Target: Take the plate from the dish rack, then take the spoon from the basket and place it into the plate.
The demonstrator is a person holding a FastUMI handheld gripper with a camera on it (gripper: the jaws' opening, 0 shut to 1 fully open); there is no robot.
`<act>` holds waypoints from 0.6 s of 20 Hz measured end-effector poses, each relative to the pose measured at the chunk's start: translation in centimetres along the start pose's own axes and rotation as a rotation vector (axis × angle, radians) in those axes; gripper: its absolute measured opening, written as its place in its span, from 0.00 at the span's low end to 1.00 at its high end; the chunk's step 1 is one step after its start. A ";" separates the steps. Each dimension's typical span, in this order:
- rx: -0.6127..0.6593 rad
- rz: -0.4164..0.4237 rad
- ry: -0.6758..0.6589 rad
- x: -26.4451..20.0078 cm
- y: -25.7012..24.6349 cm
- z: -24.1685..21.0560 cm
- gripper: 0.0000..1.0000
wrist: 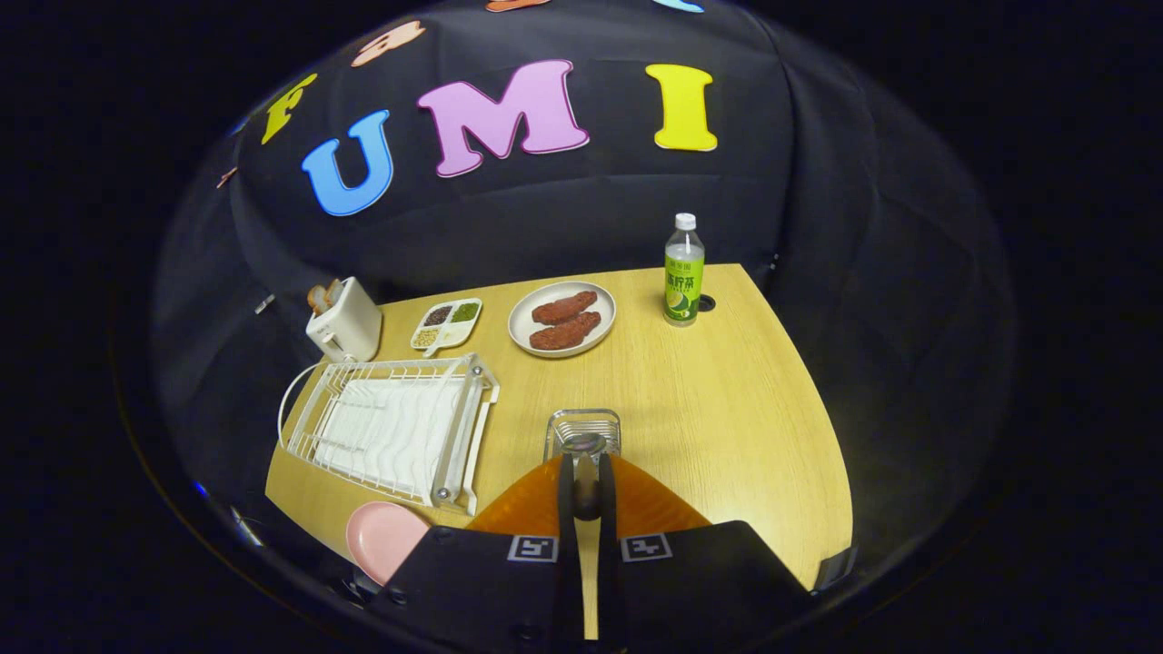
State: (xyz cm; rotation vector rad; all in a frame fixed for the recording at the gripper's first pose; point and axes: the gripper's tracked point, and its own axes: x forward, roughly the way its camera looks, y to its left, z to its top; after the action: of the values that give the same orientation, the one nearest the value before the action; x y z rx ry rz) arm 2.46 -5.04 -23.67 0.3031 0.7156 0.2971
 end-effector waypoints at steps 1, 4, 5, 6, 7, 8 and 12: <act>-0.027 0.005 -0.007 -1.2 0.7 0.5 0.10; -0.071 0.068 -0.036 -5.1 4.2 1.9 0.10; -0.075 0.099 -0.041 -6.1 5.6 2.2 0.10; -0.077 0.134 -0.042 -7.1 7.2 2.3 0.10; -0.077 0.178 -0.036 -7.9 8.9 2.1 0.10; -0.071 0.214 -0.035 -8.5 10.5 1.9 0.10; -0.092 0.323 0.038 -8.6 16.6 -1.9 0.10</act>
State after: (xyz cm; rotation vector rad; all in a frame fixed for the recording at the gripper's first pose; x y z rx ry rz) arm -7.65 7.29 -13.80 0.3255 0.6869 0.6418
